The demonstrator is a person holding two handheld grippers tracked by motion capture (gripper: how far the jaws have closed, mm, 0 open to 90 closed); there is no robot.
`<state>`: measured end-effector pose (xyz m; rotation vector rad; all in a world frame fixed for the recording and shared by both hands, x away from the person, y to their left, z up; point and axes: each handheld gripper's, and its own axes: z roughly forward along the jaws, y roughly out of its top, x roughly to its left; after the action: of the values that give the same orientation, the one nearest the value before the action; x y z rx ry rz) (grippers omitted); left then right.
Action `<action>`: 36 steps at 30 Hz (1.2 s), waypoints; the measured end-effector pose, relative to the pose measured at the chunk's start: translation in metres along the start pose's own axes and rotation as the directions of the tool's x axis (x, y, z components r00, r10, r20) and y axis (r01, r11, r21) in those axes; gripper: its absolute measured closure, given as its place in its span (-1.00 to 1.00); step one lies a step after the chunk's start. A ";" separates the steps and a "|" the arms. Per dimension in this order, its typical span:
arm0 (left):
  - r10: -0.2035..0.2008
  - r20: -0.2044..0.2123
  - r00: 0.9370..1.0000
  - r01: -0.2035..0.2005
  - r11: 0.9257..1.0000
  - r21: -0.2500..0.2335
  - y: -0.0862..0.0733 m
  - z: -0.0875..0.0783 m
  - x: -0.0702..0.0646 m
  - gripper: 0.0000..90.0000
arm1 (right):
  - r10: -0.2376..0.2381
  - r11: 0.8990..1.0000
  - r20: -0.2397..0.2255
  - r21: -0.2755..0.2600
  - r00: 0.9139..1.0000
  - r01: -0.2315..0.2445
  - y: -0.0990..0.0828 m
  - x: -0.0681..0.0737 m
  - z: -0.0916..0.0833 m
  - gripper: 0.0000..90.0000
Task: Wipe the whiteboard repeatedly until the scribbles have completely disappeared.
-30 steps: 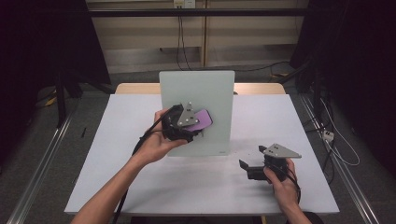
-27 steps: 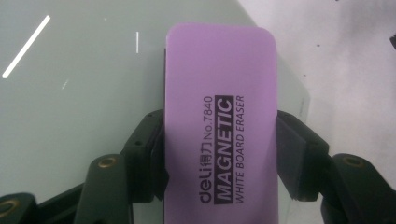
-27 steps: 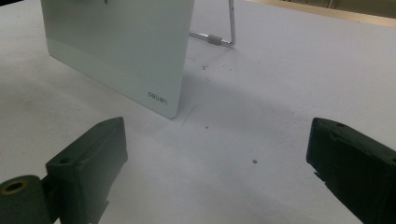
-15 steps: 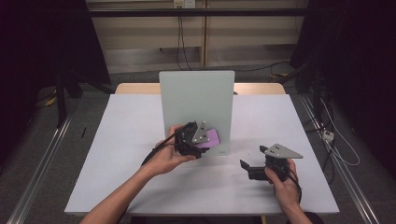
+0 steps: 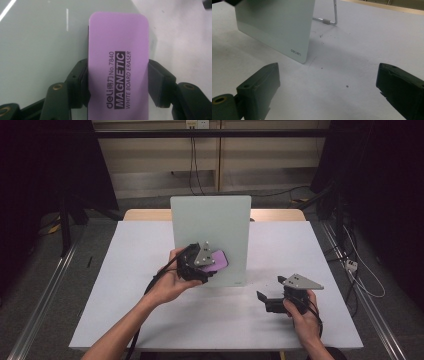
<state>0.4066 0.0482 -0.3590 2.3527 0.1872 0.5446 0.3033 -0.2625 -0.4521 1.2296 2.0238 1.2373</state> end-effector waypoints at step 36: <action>0.042 0.093 0.995 -0.049 0.996 0.077 -0.010 0.035 -0.033 -0.09 | -0.007 1.000 0.000 -0.004 1.000 0.007 0.000 0.000 -0.001 -0.89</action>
<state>0.3921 0.0253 -0.3996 2.4581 0.1156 0.4577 0.3025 -0.2624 -0.4517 1.2196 2.0230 1.2373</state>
